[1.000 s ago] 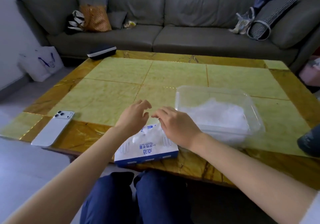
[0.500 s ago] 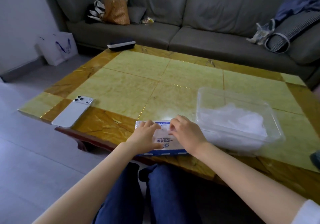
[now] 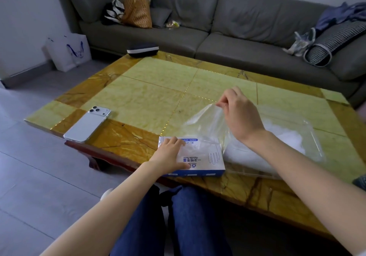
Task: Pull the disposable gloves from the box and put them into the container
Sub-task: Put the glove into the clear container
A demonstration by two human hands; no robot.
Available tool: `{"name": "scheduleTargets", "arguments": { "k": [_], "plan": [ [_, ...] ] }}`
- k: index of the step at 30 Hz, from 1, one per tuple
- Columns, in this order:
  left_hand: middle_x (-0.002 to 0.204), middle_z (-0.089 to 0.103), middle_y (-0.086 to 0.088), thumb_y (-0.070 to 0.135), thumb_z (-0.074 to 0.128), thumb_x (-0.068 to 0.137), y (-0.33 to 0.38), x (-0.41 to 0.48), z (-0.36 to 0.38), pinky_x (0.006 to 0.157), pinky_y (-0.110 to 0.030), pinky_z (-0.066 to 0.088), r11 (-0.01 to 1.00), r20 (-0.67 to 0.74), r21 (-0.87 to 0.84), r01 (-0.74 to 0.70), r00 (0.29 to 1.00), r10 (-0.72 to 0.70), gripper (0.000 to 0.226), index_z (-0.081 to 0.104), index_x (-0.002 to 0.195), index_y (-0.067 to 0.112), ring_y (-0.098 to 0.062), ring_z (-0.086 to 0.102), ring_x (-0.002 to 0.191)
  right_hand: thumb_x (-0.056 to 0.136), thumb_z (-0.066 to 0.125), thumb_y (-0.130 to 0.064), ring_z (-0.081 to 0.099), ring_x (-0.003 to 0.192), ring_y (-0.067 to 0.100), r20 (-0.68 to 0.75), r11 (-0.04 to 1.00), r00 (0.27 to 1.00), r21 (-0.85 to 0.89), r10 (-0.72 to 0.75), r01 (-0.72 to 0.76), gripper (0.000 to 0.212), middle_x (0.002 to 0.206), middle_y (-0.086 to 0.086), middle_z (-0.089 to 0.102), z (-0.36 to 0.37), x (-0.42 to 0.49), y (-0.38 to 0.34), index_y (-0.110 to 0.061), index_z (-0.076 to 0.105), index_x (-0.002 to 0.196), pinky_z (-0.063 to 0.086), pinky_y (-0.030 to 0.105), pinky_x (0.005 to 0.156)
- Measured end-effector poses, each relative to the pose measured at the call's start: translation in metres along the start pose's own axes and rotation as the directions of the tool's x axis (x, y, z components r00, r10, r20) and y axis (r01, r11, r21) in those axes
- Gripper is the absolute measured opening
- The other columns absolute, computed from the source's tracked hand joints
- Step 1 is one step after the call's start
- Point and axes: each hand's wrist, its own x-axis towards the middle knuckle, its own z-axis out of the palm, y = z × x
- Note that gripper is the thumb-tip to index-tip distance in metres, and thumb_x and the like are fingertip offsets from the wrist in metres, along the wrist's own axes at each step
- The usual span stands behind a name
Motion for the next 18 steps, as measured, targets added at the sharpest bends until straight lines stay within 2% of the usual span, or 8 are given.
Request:
{"name": "scheduleTargets", "arguments": {
  "k": [4, 7, 9, 10, 13, 15, 18],
  "plan": [
    [0.143, 0.033, -0.001, 0.042, 0.067, 0.082, -0.001, 0.0, -0.004, 0.108, -0.034, 0.032, 1.0, 0.034, -0.023, 0.006, 0.999, -0.005, 0.076, 0.03, 0.143, 0.016, -0.021, 0.029, 0.133, 0.095, 0.054, -0.018, 0.045, 0.075, 0.016, -0.001, 0.995, 0.996, -0.032, 0.091, -0.091, 0.015, 0.088, 0.001, 0.05, -0.014, 0.007, 0.012, -0.011, 0.047, 0.083, 0.032, 0.027, 0.062],
    [0.141, 0.038, -0.004, 0.031, 0.059, 0.09, 0.004, -0.001, -0.015, 0.103, -0.031, 0.034, 0.998, 0.017, -0.055, 0.027, 1.0, -0.026, 0.059, 0.033, 0.14, 0.015, -0.02, 0.037, 0.129, 0.095, 0.053, -0.021, 0.052, 0.072, 0.023, -0.024, 0.992, 0.992, -0.036, 0.122, -0.123, 0.016, 0.084, 0.006, 0.058, -0.028, 0.01, 0.02, -0.006, 0.053, 0.088, 0.041, 0.031, 0.059],
    [0.132, 0.045, -0.005, 0.026, 0.055, 0.093, 0.011, -0.001, -0.028, 0.095, -0.029, 0.039, 0.998, -0.096, -0.064, 0.029, 0.995, -0.035, 0.044, 0.04, 0.133, 0.015, -0.02, 0.047, 0.118, 0.096, 0.053, -0.023, 0.057, 0.068, 0.026, -0.024, 0.988, 0.99, -0.054, 0.142, -0.143, 0.017, 0.076, 0.007, 0.06, -0.038, 0.011, 0.023, -0.007, 0.055, 0.09, 0.046, 0.034, 0.056],
    [0.125, 0.048, -0.004, 0.023, 0.053, 0.094, 0.018, -0.001, -0.035, 0.092, -0.027, 0.041, 0.996, -0.185, -0.083, 0.013, 0.982, -0.028, 0.036, 0.043, 0.127, 0.015, -0.019, 0.05, 0.113, 0.096, 0.052, -0.024, 0.057, 0.066, 0.026, -0.028, 0.984, 0.987, -0.078, 0.16, -0.162, 0.017, 0.073, 0.006, 0.06, -0.042, 0.012, 0.023, -0.008, 0.055, 0.092, 0.044, 0.031, 0.054],
    [0.104, 0.05, 0.001, 0.022, 0.056, 0.091, 0.049, -0.004, -0.056, 0.085, -0.026, 0.043, 0.984, -0.414, -0.132, -0.123, 0.908, 0.057, 0.024, 0.049, 0.113, 0.016, -0.016, 0.051, 0.099, 0.097, 0.049, -0.026, 0.052, 0.065, 0.022, -0.011, 0.961, 0.968, -0.123, 0.249, -0.248, 0.017, 0.075, 0.002, 0.061, -0.05, 0.015, 0.023, -0.012, 0.055, 0.104, 0.029, 0.025, 0.048],
    [0.105, 0.048, 0.004, 0.033, 0.063, 0.087, 0.076, -0.007, -0.065, 0.086, -0.025, 0.042, 0.965, -0.427, -0.124, -0.23, 0.89, 0.158, 0.038, 0.047, 0.118, 0.018, -0.012, 0.048, 0.098, 0.096, 0.048, -0.026, 0.052, 0.069, 0.021, 0.036, 0.94, 0.942, -0.084, 0.334, -0.33, 0.025, 0.084, 0.004, 0.065, -0.051, 0.016, 0.02, -0.014, 0.049, 0.118, 0.028, 0.025, 0.049],
    [0.129, 0.042, 0.002, 0.052, 0.069, 0.076, 0.109, -0.012, -0.068, 0.1, -0.029, 0.037, 0.937, -0.358, -0.128, -0.326, 0.896, 0.263, 0.077, 0.033, 0.138, 0.023, -0.012, 0.043, 0.115, 0.095, 0.049, -0.022, 0.058, 0.073, 0.02, 0.106, 0.915, 0.91, 0.0, 0.401, -0.403, 0.038, 0.097, 0.007, 0.066, -0.047, 0.014, 0.015, -0.012, 0.04, 0.131, 0.038, 0.025, 0.052]
  ]
}}
